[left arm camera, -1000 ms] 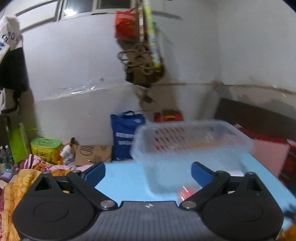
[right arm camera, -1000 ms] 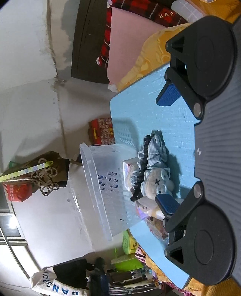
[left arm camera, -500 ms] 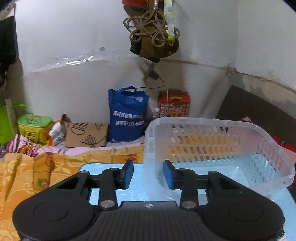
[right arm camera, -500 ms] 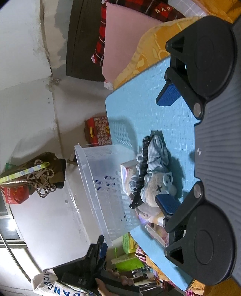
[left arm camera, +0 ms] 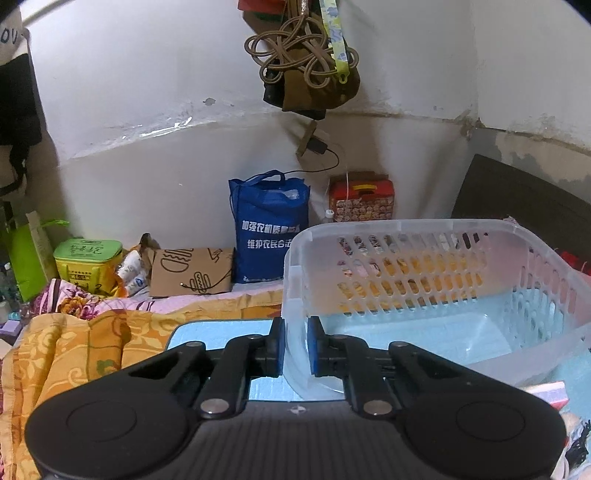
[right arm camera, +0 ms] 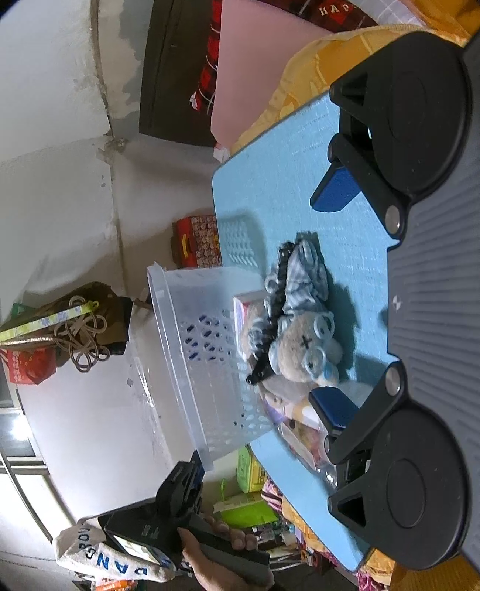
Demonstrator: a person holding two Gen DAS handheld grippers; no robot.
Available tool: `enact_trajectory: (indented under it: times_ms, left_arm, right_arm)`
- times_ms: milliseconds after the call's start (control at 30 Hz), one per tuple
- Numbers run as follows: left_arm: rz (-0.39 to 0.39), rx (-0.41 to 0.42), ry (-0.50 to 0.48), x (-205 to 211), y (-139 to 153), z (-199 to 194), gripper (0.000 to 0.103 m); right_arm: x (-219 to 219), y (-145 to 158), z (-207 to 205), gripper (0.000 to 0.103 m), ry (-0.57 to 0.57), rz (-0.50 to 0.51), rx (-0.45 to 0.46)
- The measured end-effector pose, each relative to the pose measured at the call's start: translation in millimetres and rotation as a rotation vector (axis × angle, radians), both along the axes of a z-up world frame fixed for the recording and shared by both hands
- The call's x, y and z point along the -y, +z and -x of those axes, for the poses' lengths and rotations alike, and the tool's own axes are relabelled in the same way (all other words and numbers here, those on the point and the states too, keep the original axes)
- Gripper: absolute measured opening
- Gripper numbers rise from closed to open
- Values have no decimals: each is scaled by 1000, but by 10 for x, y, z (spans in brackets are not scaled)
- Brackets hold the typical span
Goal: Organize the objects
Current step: 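Grasp the plastic-wrapped white bottle with the right tool while left holds basket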
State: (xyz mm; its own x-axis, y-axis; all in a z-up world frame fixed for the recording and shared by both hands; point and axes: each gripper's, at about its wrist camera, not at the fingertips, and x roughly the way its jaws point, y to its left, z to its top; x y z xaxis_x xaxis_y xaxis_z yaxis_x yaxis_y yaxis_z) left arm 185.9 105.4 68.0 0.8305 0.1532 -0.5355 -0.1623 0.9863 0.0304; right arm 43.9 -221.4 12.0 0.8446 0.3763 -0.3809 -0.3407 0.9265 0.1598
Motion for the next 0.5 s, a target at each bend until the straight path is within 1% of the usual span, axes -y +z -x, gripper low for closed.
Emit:
enact_trajectory:
  times_ms: [200,300,333,400,500]
  left_arm:
    - [15,9,-4,-37,-2,-6,17]
    - [29,11,-5,-58,-5,-5,17]
    - [30,12,-4,-58,-7,-6,17]
    - [25,13,-4,-53,-7,-6,17]
    - [16,18,-7,-58,-22,2,17]
  right_arm:
    - [-197,-52,110,103,86,-18,-16]
    - [-375,-110,221,103,119,-44,-17]
    - [-460,-133,264,103,123,-39,-15]
    - [-635,-179,339,103,104,-3,11]
    - [-854,-232,395,103,30,45,61]
